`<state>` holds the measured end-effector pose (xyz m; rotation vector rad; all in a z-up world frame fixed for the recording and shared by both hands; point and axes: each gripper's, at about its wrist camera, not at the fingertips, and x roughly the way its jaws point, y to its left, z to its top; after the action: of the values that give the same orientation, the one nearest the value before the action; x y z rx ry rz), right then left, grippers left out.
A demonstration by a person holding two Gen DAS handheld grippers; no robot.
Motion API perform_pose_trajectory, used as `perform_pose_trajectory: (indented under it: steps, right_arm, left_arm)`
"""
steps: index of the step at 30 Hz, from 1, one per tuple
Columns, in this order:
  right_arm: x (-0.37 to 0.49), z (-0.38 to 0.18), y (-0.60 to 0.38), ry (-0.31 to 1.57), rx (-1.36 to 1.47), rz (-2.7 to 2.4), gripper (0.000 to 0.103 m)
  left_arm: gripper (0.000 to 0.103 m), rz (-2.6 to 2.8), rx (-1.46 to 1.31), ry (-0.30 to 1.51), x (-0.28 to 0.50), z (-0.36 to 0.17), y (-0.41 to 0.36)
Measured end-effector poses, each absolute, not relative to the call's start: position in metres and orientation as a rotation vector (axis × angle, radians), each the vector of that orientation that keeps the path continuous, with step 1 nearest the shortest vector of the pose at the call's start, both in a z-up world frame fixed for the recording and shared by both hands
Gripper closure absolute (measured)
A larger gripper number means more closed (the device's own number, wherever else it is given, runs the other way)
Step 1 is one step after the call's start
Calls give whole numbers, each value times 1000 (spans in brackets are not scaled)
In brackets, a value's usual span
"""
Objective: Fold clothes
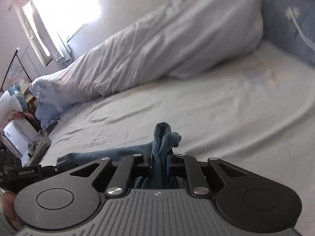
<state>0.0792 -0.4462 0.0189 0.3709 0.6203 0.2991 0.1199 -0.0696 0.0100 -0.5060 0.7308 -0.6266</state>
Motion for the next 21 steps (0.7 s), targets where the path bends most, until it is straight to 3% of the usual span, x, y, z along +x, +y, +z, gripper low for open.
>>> perform_pose_trajectory:
  steps: [14,21]
  right_arm:
    - [-86,175,-371,350,122,301,93]
    - [-158,243,-331,199,174,374,93]
  left_arm:
    - [79,-642,-391,507,-17,158,-33]
    - [80,-627,-417,393,-87,233,24]
